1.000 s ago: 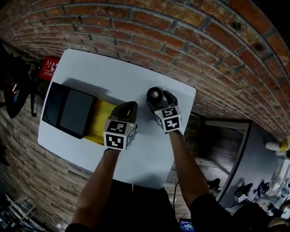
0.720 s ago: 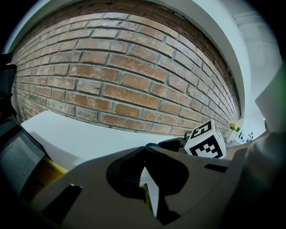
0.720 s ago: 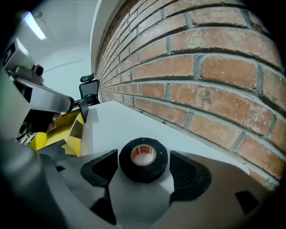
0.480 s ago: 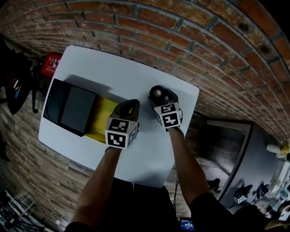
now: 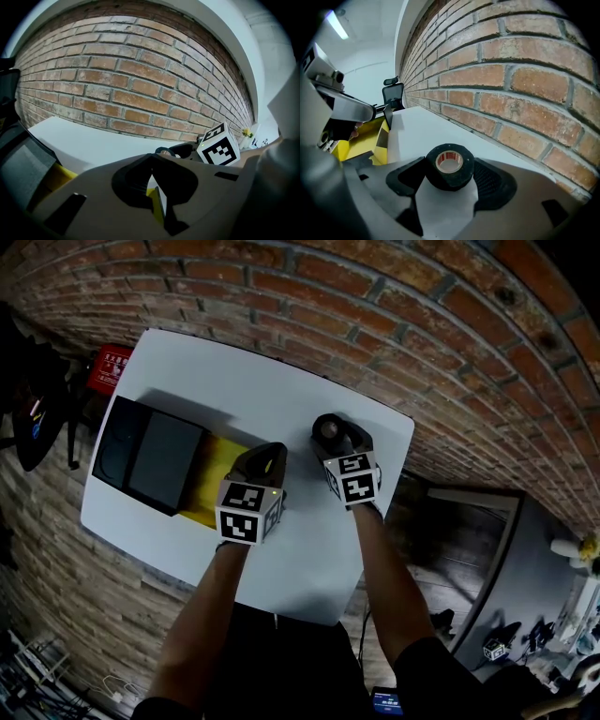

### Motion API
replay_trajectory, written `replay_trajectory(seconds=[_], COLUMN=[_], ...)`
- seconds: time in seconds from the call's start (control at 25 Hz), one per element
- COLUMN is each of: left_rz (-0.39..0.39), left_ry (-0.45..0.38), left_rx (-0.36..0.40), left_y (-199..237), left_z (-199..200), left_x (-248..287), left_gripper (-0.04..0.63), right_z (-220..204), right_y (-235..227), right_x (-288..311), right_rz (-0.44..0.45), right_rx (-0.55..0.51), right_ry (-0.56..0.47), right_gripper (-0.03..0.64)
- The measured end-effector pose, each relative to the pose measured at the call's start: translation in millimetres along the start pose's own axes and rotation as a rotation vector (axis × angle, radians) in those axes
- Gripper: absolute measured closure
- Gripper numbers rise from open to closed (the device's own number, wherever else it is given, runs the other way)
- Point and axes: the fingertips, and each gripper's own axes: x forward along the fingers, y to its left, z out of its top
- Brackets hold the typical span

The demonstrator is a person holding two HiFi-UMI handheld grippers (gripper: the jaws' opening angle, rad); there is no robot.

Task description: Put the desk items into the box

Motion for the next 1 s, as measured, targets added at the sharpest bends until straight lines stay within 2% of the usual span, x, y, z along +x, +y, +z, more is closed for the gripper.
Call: replay_trajectory(seconds=[0.52, 1.0], left_rz=[0.038, 0.109], left_ry=[-0.041, -0.055], left_rx=[-0.010, -0.031], left_y=[16, 43], left_z=[2, -20], left_x=[-45, -106], left_gripper=[0.584, 0.584], right_z=[42, 64], right_y=[38, 119], right_x=[-43, -67], right_rz=[0.044, 0.154], right_rx=[0.014, -0.030], right_ry=[-0.118, -0.156], right_gripper=[0.281, 0.281])
